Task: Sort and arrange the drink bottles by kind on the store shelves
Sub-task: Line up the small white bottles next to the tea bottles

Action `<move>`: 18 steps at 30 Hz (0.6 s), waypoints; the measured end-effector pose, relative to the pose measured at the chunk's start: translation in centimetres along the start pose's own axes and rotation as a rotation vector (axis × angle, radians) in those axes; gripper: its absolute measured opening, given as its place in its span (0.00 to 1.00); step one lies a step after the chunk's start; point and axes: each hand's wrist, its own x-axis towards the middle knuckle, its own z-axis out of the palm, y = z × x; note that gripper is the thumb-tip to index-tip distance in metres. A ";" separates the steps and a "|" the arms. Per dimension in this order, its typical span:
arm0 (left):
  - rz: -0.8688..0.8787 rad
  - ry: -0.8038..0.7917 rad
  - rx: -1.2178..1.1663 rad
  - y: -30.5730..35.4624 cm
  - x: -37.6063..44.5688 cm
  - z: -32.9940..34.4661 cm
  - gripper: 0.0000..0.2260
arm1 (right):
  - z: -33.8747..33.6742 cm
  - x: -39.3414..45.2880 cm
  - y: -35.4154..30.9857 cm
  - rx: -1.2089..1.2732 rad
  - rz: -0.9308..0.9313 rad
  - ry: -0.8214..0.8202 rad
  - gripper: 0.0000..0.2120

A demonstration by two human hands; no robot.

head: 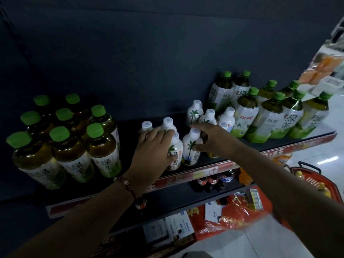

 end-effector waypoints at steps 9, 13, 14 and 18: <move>-0.103 -0.074 -0.038 0.5 0.4 -0.4 0.30 | -5.2 -0.6 4.8 -0.025 0.294 0.071 0.28; -0.156 -0.061 -0.078 1.0 0.5 -0.1 0.29 | -5.3 -0.3 6.6 -0.071 0.193 0.041 0.15; -0.160 -0.051 -0.076 1.0 0.3 -0.1 0.29 | -5.3 -0.1 6.6 -0.065 0.169 0.066 0.13; -0.188 -0.049 -0.058 1.3 0.1 0.0 0.30 | -6.4 1.3 5.3 -0.009 0.071 0.125 0.15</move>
